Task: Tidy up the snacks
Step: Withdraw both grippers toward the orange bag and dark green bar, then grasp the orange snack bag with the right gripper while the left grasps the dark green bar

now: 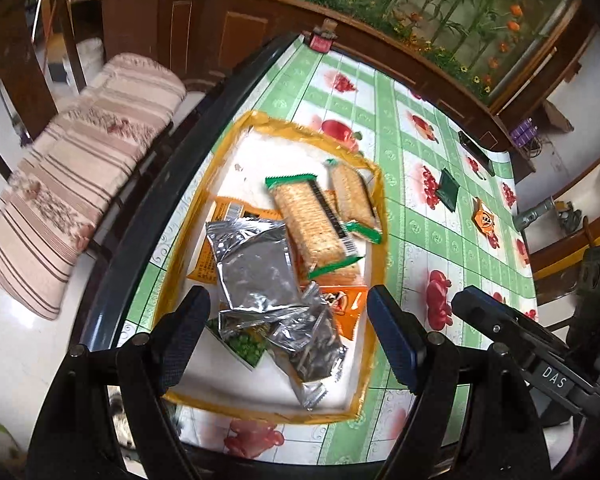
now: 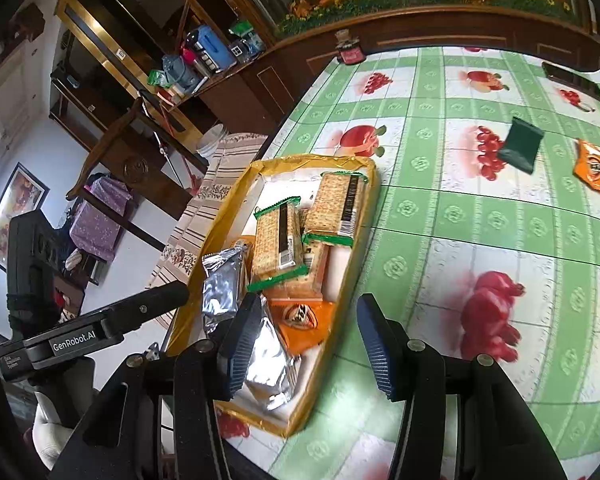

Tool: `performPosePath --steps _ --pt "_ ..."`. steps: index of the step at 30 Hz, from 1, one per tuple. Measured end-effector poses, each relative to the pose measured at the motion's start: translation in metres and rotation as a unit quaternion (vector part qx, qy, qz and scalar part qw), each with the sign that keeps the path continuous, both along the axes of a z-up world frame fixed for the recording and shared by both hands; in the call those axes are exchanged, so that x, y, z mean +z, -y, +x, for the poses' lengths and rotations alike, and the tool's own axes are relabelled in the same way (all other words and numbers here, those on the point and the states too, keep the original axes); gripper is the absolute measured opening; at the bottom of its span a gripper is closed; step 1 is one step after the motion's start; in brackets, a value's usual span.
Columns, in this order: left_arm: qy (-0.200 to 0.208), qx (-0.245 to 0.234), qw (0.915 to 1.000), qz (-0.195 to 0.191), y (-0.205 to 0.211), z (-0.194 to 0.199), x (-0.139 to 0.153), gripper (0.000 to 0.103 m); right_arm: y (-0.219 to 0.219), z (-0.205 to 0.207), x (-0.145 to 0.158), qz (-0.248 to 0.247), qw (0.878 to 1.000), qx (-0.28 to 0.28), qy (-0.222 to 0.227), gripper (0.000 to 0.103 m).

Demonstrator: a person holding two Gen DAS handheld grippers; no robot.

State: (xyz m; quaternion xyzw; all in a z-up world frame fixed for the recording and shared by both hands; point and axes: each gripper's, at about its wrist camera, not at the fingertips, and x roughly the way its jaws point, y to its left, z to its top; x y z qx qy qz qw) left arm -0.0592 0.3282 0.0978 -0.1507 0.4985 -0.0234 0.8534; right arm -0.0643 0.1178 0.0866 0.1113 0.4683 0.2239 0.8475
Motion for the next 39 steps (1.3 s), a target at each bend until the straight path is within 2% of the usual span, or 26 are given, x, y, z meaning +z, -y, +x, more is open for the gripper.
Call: performPosePath --steps 3,6,10,11,13,14,15,16,17,20,23,25,29,31,33,36,39 --pt "0.028 -0.007 0.9981 0.055 0.023 -0.01 0.02 0.081 0.012 -0.011 0.006 -0.001 1.0 -0.006 0.007 0.053" --pt "0.075 -0.011 0.9904 0.116 0.048 -0.022 0.046 0.081 0.027 -0.019 0.011 0.001 1.0 -0.018 0.012 0.053" --pt "0.164 0.007 0.9707 0.176 0.074 -0.043 0.091 0.082 0.048 -0.031 0.021 0.005 0.999 -0.03 0.027 0.053" --pt "0.185 0.009 0.9664 0.178 0.08 -0.048 0.102 0.088 0.053 -0.033 0.024 0.006 0.999 -0.033 0.03 0.053" --pt "0.199 0.01 0.9674 0.156 0.085 -0.051 0.115 0.103 0.067 -0.039 0.03 0.009 0.998 -0.042 0.042 0.054" --pt "0.194 0.0 0.9727 0.127 0.087 -0.048 0.117 0.103 0.074 -0.041 0.033 0.01 0.998 -0.046 0.046 0.055" --pt "0.173 -0.027 0.9815 0.079 0.091 -0.039 0.114 0.103 0.082 -0.042 0.035 0.011 0.997 -0.052 0.051 0.055" --pt "0.156 -0.041 0.9856 0.051 0.095 -0.034 0.109 0.103 0.091 -0.042 0.036 0.012 0.997 -0.059 0.053 0.055" --pt "0.144 -0.043 0.9876 0.044 0.101 -0.03 0.104 0.103 0.099 -0.043 0.036 0.013 0.996 -0.066 0.053 0.055" --pt "0.159 -0.049 0.9829 0.079 0.125 -0.032 0.105 0.103 0.132 -0.047 0.03 0.011 0.994 -0.094 0.045 0.056" --pt "0.191 -0.057 0.9763 0.084 0.144 -0.033 0.115 0.103 0.17 -0.047 0.016 0.008 0.991 -0.134 0.028 0.057" --pt "0.192 -0.077 0.975 0.082 0.157 -0.025 0.116 0.103 0.197 -0.043 0.005 0.01 0.986 -0.166 0.013 0.057" --pt "0.148 -0.123 0.9802 0.045 0.18 0.021 0.106 0.103 0.24 -0.026 -0.016 0.022 0.976 -0.217 -0.013 0.058" --pt "0.128 -0.147 0.9795 0.05 0.195 0.057 0.098 0.103 0.254 -0.01 -0.022 0.029 0.972 -0.234 -0.02 0.058" --pt "0.114 -0.179 0.9748 0.07 0.213 0.092 0.086 0.103 0.267 0.012 -0.026 0.037 0.968 -0.248 -0.024 0.058" --pt "0.069 -0.226 0.9674 0.093 0.24 0.159 0.046 0.103 0.277 0.046 -0.027 0.02 0.965 -0.261 -0.021 0.059" --pt "0.027 -0.241 0.9676 0.069 0.254 0.203 0.007 0.103 0.291 0.091 -0.035 0.015 0.959 -0.281 -0.039 0.061"
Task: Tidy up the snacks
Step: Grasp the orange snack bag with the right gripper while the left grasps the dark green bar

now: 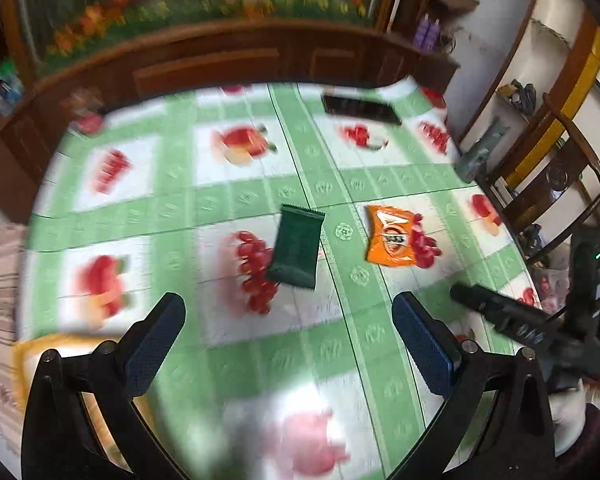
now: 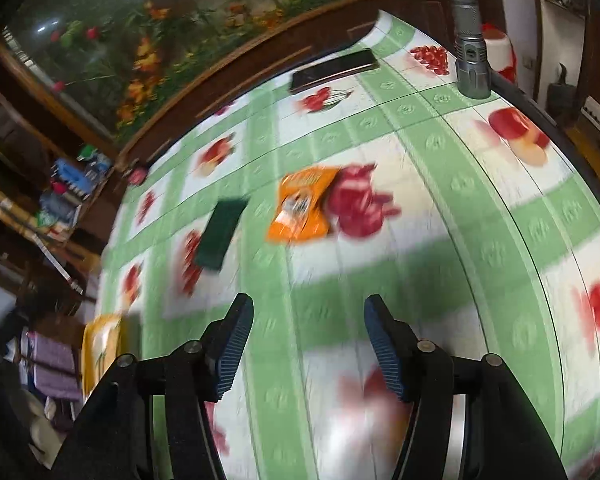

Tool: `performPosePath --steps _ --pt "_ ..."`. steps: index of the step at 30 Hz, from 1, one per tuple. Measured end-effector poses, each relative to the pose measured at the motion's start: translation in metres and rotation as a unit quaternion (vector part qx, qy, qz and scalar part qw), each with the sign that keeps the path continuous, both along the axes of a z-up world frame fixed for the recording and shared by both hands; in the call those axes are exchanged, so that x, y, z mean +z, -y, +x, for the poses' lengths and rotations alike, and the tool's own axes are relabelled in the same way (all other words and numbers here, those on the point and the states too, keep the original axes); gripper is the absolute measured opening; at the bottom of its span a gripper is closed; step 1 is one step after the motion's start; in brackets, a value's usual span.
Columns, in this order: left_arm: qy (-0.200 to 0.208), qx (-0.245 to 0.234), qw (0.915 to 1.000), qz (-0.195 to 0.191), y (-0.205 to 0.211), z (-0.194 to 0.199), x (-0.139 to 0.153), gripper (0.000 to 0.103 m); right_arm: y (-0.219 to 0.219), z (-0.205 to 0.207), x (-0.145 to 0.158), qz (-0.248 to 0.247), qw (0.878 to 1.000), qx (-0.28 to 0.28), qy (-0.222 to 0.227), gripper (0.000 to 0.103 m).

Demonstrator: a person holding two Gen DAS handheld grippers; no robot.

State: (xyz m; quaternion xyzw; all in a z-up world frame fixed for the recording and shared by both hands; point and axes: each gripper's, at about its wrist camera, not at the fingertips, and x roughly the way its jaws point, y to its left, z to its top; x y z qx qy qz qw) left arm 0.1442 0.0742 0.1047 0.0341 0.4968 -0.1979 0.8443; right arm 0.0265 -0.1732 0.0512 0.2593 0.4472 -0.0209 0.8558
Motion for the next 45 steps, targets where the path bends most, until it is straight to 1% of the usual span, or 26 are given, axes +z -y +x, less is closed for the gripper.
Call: performPosePath --steps 2,6,9,12,13,15,17,18,19,20,21,22,23,24,25,27,29,31,34,35,36,38,40,43,44,45 --pt "-0.022 0.002 0.9997 -0.012 0.006 0.028 -0.025 0.103 0.008 0.027 -0.006 0.013 1.0 -0.014 -0.01 0.061" --pt "-0.033 -0.003 0.9993 -0.017 0.017 0.065 -0.056 0.103 0.013 0.081 -0.021 0.021 0.999 -0.032 -0.032 0.062" --pt "-0.038 -0.021 0.9989 -0.016 0.025 0.079 -0.072 0.103 0.006 0.11 -0.031 0.015 0.998 -0.026 -0.049 0.061" --pt "-0.047 -0.04 0.9981 0.003 0.037 0.087 -0.093 0.103 -0.004 0.129 -0.042 -0.001 0.998 -0.018 -0.067 0.062" --pt "-0.05 -0.043 0.9978 0.007 0.039 0.089 -0.097 0.103 -0.008 0.132 -0.045 -0.009 0.997 -0.014 -0.071 0.062" --pt "-0.058 -0.046 0.9967 0.033 0.045 0.091 -0.11 0.103 -0.018 0.136 -0.043 -0.044 0.997 -0.003 -0.069 0.062" --pt "-0.033 -0.056 0.9947 0.08 0.054 0.085 -0.115 0.103 -0.027 0.138 -0.043 -0.082 0.994 0.009 -0.07 0.061" --pt "-0.024 -0.065 0.9943 0.082 0.056 0.082 -0.114 0.103 -0.033 0.138 -0.043 -0.103 0.992 0.016 -0.07 0.06" --pt "-0.022 -0.072 0.9935 0.085 0.058 0.078 -0.113 0.103 -0.039 0.136 -0.044 -0.127 0.989 0.022 -0.071 0.056" --pt "-0.025 -0.077 0.9931 0.084 0.058 0.074 -0.112 0.103 -0.043 0.135 -0.044 -0.146 0.986 0.027 -0.072 0.047" --pt "-0.025 -0.083 0.9925 0.086 0.059 0.072 -0.111 0.102 -0.048 0.133 -0.045 -0.16 0.984 0.037 -0.069 0.044" --pt "-0.025 -0.089 0.992 0.086 0.059 0.067 -0.109 0.1 -0.051 0.127 -0.045 -0.166 0.983 0.043 -0.065 0.041" --pt "-0.024 -0.091 0.9919 0.084 0.057 0.063 -0.106 0.094 -0.05 0.121 -0.045 -0.162 0.984 0.041 -0.065 0.04" --pt "-0.024 -0.089 0.9924 0.082 0.054 0.059 -0.102 0.084 -0.047 0.115 -0.044 -0.154 0.985 0.036 -0.066 0.039" --pt "-0.027 -0.084 0.9931 0.077 0.05 0.056 -0.099 0.079 -0.044 0.107 -0.045 -0.144 0.987 0.032 -0.065 0.038" --pt "-0.041 -0.072 0.995 0.057 0.037 0.052 -0.092 0.059 -0.041 0.093 -0.045 -0.132 0.989 0.031 -0.065 0.036" --pt "-0.05 -0.063 0.9956 0.048 0.029 0.046 -0.091 0.054 -0.04 0.074 -0.046 -0.121 0.99 0.037 -0.068 0.036" --pt "-0.054 -0.044 0.9971 0.029 0.018 0.034 -0.092 0.054 -0.042 0.053 -0.048 -0.115 0.99 0.046 -0.072 0.036" --pt "-0.037 -0.037 0.9986 -0.005 0.009 0.024 -0.079 0.054 -0.046 0.025 -0.049 -0.098 0.991 0.056 -0.078 0.036" --pt "-0.028 -0.039 0.9988 -0.005 0.011 0.023 -0.074 0.058 -0.047 0.017 -0.049 -0.094 0.991 0.059 -0.079 0.036" --pt "-0.022 -0.041 0.9989 -0.002 0.013 0.024 -0.072 0.068 -0.049 0.009 -0.049 -0.092 0.991 0.062 -0.079 0.036" --pt "-0.014 -0.047 0.9988 -0.002 0.019 0.032 -0.071 0.077 -0.05 -0.007 -0.05 -0.079 0.992 0.067 -0.077 0.036" --pt "-0.022 -0.056 0.9982 0.007 0.033 0.047 -0.08 0.077 -0.046 -0.017 -0.051 -0.055 0.994 0.061 -0.074 0.036" --pt "-0.032 -0.069 0.9965 0.036 0.055 0.067 -0.101 0.077 -0.041 -0.024 -0.052 -0.035 0.995 0.051 -0.074 0.036" --pt "-0.013 -0.073 0.9958 0.052 0.063 0.07 -0.102 0.082 -0.039 -0.026 -0.052 -0.029 0.996 0.048 -0.074 0.036" --pt "-0.01 -0.081 0.9945 0.066 0.068 0.071 -0.105 0.086 -0.036 -0.028 -0.052 -0.018 0.996 0.042 -0.073 0.036"
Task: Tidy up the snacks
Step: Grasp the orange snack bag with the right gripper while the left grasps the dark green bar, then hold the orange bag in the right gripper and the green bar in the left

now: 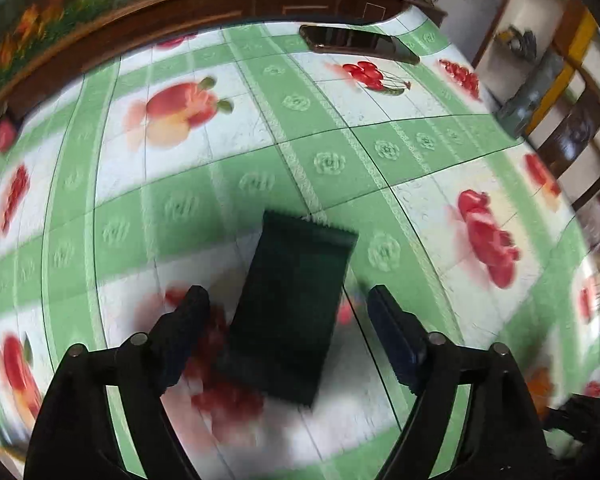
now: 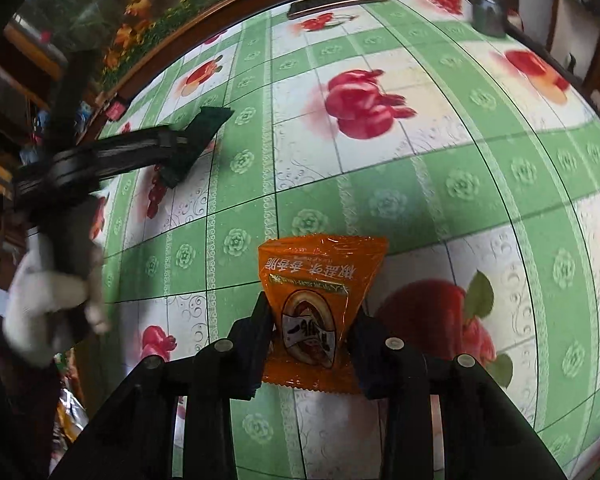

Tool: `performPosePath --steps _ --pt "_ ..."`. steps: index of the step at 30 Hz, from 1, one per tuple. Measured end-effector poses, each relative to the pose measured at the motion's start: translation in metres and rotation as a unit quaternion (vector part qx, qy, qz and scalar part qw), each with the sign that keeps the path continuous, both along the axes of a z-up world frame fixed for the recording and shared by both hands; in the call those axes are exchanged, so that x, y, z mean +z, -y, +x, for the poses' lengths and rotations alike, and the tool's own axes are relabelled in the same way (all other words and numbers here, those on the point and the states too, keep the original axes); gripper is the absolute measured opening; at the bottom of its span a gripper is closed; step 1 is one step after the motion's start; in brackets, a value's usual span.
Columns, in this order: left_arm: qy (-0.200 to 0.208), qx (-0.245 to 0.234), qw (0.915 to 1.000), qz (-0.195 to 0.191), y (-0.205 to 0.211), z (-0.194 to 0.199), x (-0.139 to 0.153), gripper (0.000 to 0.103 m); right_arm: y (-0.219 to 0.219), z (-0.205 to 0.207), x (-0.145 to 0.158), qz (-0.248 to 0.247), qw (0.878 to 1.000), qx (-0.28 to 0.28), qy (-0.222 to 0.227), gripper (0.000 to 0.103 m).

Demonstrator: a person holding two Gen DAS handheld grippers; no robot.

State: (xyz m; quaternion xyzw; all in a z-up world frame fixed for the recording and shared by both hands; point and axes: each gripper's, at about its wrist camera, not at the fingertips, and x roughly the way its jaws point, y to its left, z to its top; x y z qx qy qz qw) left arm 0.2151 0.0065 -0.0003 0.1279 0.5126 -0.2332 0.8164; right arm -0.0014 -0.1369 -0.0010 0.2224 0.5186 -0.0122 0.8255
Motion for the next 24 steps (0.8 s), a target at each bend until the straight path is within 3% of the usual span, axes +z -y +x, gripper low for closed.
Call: performPosePath --steps 4,6,9,11,16,19,21,24 --pt "-0.002 -0.03 0.9994 0.016 0.012 -0.009 0.0 0.081 0.007 -0.008 -0.001 0.015 1.0 -0.017 0.002 0.036" --pt "-0.004 -0.051 0.9985 0.018 0.013 -0.024 0.003 0.061 0.007 -0.012 0.0 0.016 1.0 -0.022 0.003 0.036" --pt "-0.014 -0.061 0.9979 0.018 0.007 -0.043 0.005 0.047 0.009 -0.015 -0.001 0.016 1.0 -0.025 0.003 0.036" --pt "-0.019 -0.056 0.9982 0.009 -0.001 -0.054 0.007 0.047 0.008 -0.019 -0.001 0.016 1.0 -0.024 0.003 0.036" --pt "-0.042 -0.041 0.9966 -0.057 -0.027 -0.076 0.023 0.046 -0.001 -0.032 -0.001 0.007 1.0 -0.006 0.001 0.036" --pt "-0.013 -0.041 0.9976 -0.055 -0.026 -0.083 0.033 0.048 -0.002 -0.039 -0.002 0.011 1.0 -0.001 0.002 0.036" --pt "-0.009 -0.047 0.9975 -0.051 -0.022 -0.08 0.031 0.066 -0.001 -0.039 -0.003 0.017 1.0 -0.002 0.003 0.036" --pt "-0.018 -0.05 0.9977 -0.043 -0.008 -0.07 0.015 0.068 0.002 -0.039 -0.004 0.025 1.0 -0.005 0.004 0.036"
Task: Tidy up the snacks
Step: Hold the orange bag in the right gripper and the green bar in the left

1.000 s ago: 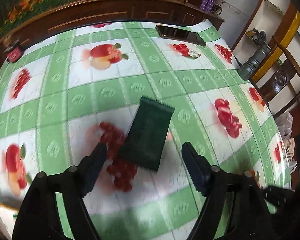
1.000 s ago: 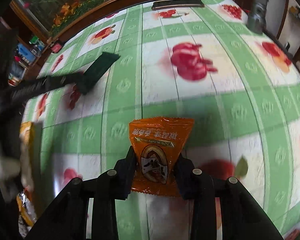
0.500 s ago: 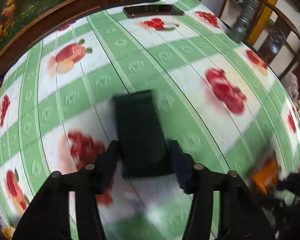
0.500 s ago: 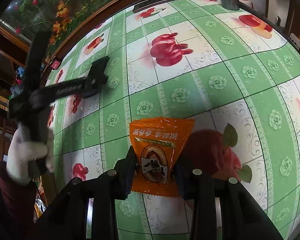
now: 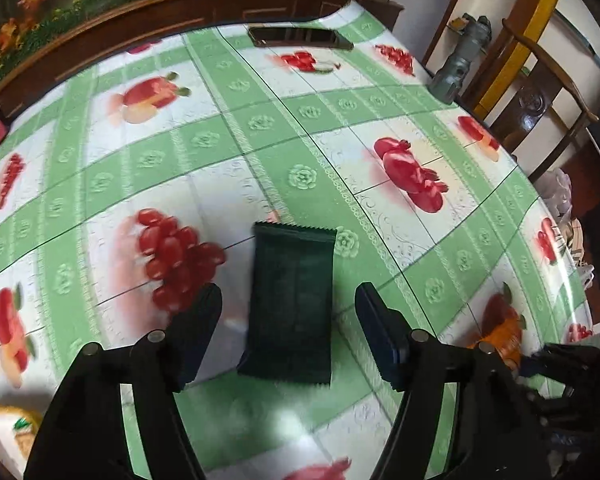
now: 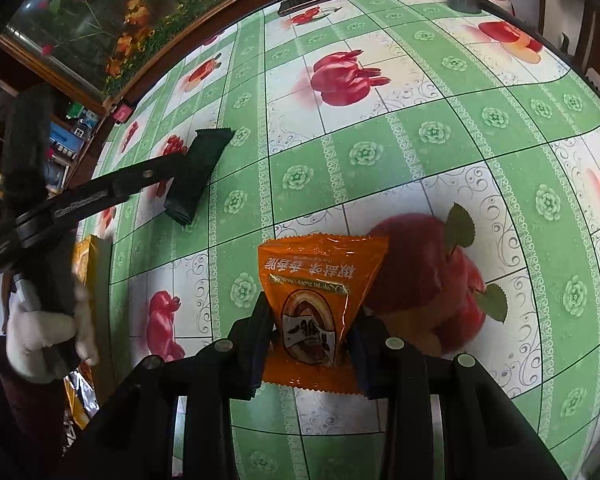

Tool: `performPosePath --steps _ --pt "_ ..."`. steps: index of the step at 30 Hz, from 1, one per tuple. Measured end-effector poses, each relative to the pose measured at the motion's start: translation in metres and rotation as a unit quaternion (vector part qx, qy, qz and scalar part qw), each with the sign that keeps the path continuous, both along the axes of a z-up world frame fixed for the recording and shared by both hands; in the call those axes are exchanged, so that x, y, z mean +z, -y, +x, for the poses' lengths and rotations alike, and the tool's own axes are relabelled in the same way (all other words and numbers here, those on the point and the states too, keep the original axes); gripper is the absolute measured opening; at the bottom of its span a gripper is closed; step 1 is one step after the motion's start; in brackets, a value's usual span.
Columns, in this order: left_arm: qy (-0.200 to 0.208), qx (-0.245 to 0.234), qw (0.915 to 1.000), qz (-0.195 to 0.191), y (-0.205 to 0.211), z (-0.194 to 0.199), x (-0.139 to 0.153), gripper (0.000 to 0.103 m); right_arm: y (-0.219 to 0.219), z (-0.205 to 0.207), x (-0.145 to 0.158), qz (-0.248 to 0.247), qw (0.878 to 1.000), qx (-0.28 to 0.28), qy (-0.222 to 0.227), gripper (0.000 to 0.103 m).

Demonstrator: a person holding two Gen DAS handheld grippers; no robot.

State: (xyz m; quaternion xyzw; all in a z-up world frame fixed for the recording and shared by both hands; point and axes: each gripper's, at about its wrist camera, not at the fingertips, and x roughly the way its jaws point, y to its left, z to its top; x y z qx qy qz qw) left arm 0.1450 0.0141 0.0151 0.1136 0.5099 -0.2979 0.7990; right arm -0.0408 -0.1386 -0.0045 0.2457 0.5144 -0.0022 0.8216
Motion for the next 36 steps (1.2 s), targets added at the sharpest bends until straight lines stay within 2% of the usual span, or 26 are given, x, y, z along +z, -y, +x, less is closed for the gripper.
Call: performPosePath --steps 1,2,3,5,7,8,12,16,20,22,25,26,27,29,30,33,36 --pt "-0.001 -0.002 1.0 0.004 0.003 0.001 -0.006 0.068 0.001 -0.001 0.0 0.003 1.0 -0.001 0.001 0.036" --pt "-0.004 -0.003 0.9999 0.011 0.007 0.003 -0.012 0.073 0.003 -0.002 -0.001 0.004 1.0 -0.002 0.001 0.036" --pt "0.022 -0.009 0.9996 0.016 0.012 0.001 -0.012 0.077 0.004 -0.002 -0.001 0.005 1.0 -0.003 0.001 0.036" --pt "0.028 -0.013 0.9987 0.041 0.023 -0.002 -0.015 0.079 0.006 -0.003 -0.001 0.008 1.0 -0.008 0.001 0.036" --pt "0.016 -0.02 0.9992 0.031 0.026 -0.005 -0.01 0.064 0.008 -0.004 -0.001 0.01 1.0 -0.012 0.002 0.036" --pt "0.013 -0.024 0.9992 0.029 0.025 -0.009 -0.007 0.043 0.008 -0.003 -0.001 0.012 1.0 -0.013 0.002 0.036" --pt "-0.003 -0.021 0.9996 0.02 0.014 -0.019 -0.004 0.041 0.011 -0.008 0.0 0.016 1.0 -0.016 0.003 0.035" --pt "-0.011 0.004 0.9999 0.01 -0.005 -0.027 0.001 0.039 0.009 -0.011 0.003 0.021 1.0 -0.009 0.006 0.034" --pt "-0.013 0.024 0.9996 -0.009 -0.02 -0.043 0.012 0.039 0.003 -0.018 0.012 0.019 1.0 0.008 0.015 0.034" --pt "-0.011 0.039 0.9987 -0.031 -0.028 -0.049 0.018 0.039 0.001 -0.023 0.017 0.019 1.0 0.016 0.019 0.034" --pt "-0.045 0.075 0.9924 -0.087 -0.046 -0.055 0.024 0.04 -0.001 -0.028 0.02 0.025 0.999 0.023 0.017 0.034" --pt "-0.046 0.082 0.9902 -0.103 -0.052 -0.06 0.029 0.046 -0.001 -0.029 0.021 0.028 0.999 0.026 0.017 0.034" --pt "-0.043 0.085 0.9899 -0.106 -0.054 -0.063 0.031 0.056 -0.001 -0.03 0.023 0.03 0.999 0.029 0.019 0.034" --pt "-0.034 0.087 0.9903 -0.103 -0.057 -0.071 0.035 0.068 -0.005 -0.028 0.026 0.03 0.999 0.036 0.024 0.034" --pt "-0.035 0.087 0.9905 -0.1 -0.058 -0.072 0.033 0.071 -0.008 -0.027 0.027 0.029 0.998 0.04 0.024 0.034" --pt "-0.052 0.1 0.9899 -0.086 -0.059 -0.069 0.024 0.071 -0.016 -0.019 0.024 0.002 0.999 0.048 0.016 0.034" --pt "-0.06 0.112 0.9866 -0.102 -0.068 -0.071 0.025 0.071 -0.023 -0.013 0.022 -0.026 0.998 0.059 0.014 0.037"
